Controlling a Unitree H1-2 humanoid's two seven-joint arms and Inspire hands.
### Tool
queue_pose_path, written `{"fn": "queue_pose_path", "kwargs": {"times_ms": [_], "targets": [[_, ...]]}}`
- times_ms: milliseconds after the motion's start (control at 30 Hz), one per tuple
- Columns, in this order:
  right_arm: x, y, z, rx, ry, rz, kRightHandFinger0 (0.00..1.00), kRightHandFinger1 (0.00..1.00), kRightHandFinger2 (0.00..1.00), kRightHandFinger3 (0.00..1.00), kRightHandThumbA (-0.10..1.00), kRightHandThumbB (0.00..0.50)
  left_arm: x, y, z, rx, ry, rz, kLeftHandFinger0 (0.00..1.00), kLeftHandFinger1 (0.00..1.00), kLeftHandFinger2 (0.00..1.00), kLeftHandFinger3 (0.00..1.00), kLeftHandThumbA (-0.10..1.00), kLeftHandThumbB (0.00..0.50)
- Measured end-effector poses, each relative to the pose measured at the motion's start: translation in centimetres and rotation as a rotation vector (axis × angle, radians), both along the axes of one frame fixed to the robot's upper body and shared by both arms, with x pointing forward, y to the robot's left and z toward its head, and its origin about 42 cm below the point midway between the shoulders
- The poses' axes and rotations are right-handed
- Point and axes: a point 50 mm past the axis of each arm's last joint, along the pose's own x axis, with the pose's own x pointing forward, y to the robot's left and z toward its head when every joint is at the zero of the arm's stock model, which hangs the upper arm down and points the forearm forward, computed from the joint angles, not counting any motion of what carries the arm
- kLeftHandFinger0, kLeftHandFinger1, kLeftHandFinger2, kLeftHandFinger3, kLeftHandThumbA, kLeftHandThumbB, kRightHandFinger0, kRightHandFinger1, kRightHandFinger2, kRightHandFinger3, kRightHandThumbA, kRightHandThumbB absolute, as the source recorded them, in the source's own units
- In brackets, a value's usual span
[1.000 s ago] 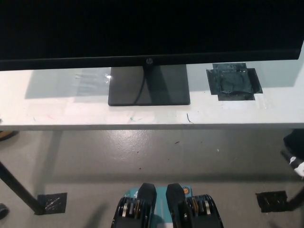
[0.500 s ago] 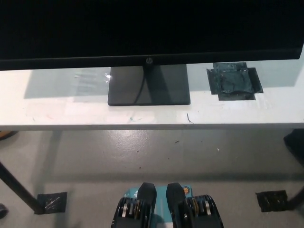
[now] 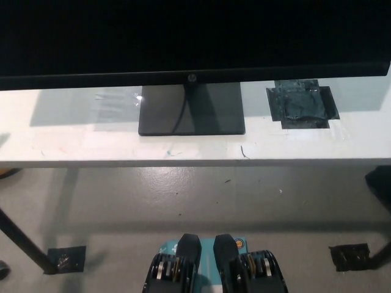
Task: The monitor is placed at the center of the table and the robot uses both its hand to grab the left and right sides of the monitor to tilt the angle of the monitor downwards
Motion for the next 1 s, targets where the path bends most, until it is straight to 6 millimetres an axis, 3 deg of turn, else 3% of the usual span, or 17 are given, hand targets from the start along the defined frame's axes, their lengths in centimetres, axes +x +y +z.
{"fn": "queue_pose_path", "kwargs": {"times_ms": [67, 100, 167, 200, 267, 300, 367, 467, 567, 733, 1000], "targets": [[0.9, 0.0, 0.6, 0.010, 0.002, 0.022, 1.00, 1.00, 1.00, 1.00, 1.00, 0.281, 1.1, 0.2, 0.8, 0.016, 0.015, 0.000, 1.00, 1.00, 1.00, 1.00, 1.00, 0.321], [1.3, 0.1, 0.9, 0.013, -0.001, 0.034, 1.00, 1.00, 1.00, 1.00, 1.00, 0.281, 1.5, 0.2, 1.0, 0.021, 0.019, 0.001, 1.00, 1.00, 1.00, 1.00, 1.00, 0.361], [1.8, 0.2, 1.3, 0.023, 0.000, 0.060, 1.00, 1.00, 1.00, 1.00, 1.00, 0.266, 2.1, 0.2, 1.1, 0.032, 0.039, 0.001, 1.00, 1.00, 1.00, 1.00, 1.00, 0.354], [2.0, 0.3, 1.4, 0.028, 0.005, 0.079, 1.00, 1.00, 1.00, 1.00, 1.00, 0.277, 2.5, 0.2, 0.9, 0.034, 0.059, 0.002, 1.00, 1.00, 1.00, 1.00, 1.00, 0.363], [2.5, 0.5, 1.6, 0.039, 0.013, 0.120, 1.00, 1.00, 1.00, 1.00, 1.00, 0.312, 3.3, 0.1, 0.3, 0.039, 0.101, 0.002, 1.00, 1.00, 1.00, 1.00, 1.00, 0.439], [2.6, 0.6, 1.7, 0.043, 0.016, 0.141, 1.00, 1.00, 1.00, 1.00, 1.00, 0.334, 3.7, 0.0, 0.0, 0.042, 0.123, 0.001, 1.00, 1.00, 1.00, 1.00, 1.00, 0.448], [2.7, 0.7, 2.0, 0.039, 0.020, 0.184, 1.00, 1.00, 1.00, 1.00, 1.00, 0.378, 4.1, 0.0, -0.3, 0.046, 0.147, 0.000, 1.00, 1.00, 1.00, 1.00, 1.00, 0.423], [2.7, 0.8, 3.0, 0.029, 0.005, 0.239, 1.00, 1.00, 1.00, 1.00, 1.00, 0.382, 4.5, 0.0, -0.5, 0.056, 0.168, -0.001, 1.00, 1.00, 1.00, 1.00, 1.00, 0.423], [2.6, 0.8, 4.0, 0.026, -0.009, 0.288, 1.00, 1.00, 1.00, 1.00, 1.00, 0.457, 4.7, 0.0, -0.7, 0.060, 0.181, -0.002, 1.00, 1.00, 1.00, 1.00, 1.00, 0.423], [2.1, 1.1, 7.0, 0.016, -0.061, 0.383, 1.00, 1.00, 1.00, 1.00, 1.00, 0.466, 4.8, 0.1, -1.1, 0.063, 0.200, -0.005, 1.00, 1.00, 1.00, 1.00, 1.00, 0.408], [1.5, 0.5, 9.4, -0.006, -0.052, 0.455, 1.00, 1.00, 1.00, 1.00, 1.00, 0.475, 4.9, 0.3, -1.6, 0.068, 0.223, -0.008, 1.00, 1.00, 1.00, 1.00, 1.00, 0.384]]}}
